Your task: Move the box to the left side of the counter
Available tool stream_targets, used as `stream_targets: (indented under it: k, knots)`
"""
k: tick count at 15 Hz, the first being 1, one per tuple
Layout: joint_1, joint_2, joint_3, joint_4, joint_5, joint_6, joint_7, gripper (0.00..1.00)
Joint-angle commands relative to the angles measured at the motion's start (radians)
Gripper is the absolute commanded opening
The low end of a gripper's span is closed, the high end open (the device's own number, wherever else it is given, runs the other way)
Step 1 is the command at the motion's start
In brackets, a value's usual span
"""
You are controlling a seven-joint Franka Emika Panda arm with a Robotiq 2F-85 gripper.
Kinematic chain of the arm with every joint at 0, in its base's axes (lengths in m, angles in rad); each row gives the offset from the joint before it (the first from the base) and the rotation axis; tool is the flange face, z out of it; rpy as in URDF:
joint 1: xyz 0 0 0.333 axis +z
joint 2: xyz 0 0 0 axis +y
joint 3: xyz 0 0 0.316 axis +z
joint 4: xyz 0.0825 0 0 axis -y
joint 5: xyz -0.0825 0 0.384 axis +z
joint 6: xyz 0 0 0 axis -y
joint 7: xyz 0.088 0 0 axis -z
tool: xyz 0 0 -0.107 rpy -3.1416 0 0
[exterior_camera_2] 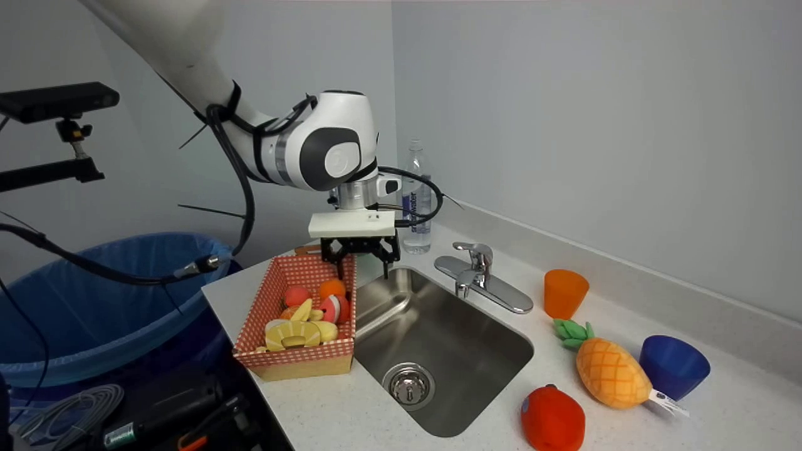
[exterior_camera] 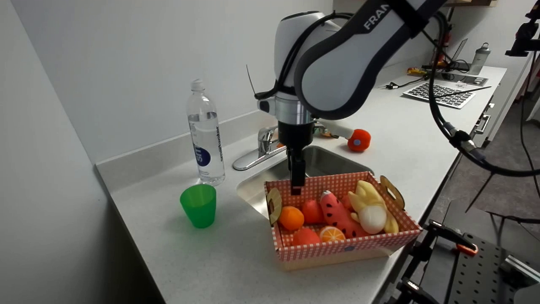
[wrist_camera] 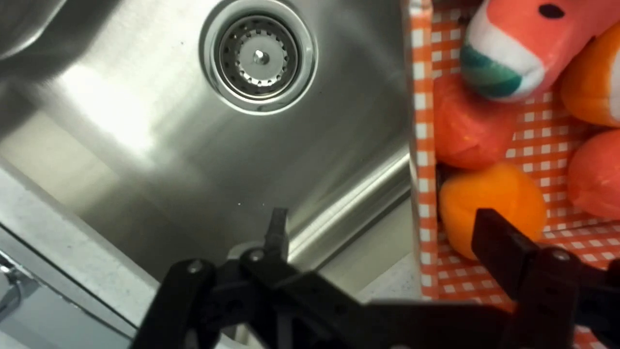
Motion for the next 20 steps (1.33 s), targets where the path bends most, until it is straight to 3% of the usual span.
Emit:
stream_targets:
  k: [1, 8, 10, 20]
  knots:
    - [0.001, 0.085, 0.041, 0.089, 0.005, 0.013, -0.027, 0.66]
    - [-0.002, 0.148, 0.087, 0.168, -0.006, 0.000, -0.027, 0.11]
    - [0.000, 0.162, 0.092, 0.189, -0.009, 0.004, -0.020, 0.00]
    - [0.011, 0.257, 0.111, 0.335, -0.014, -0.010, 0.002, 0.03]
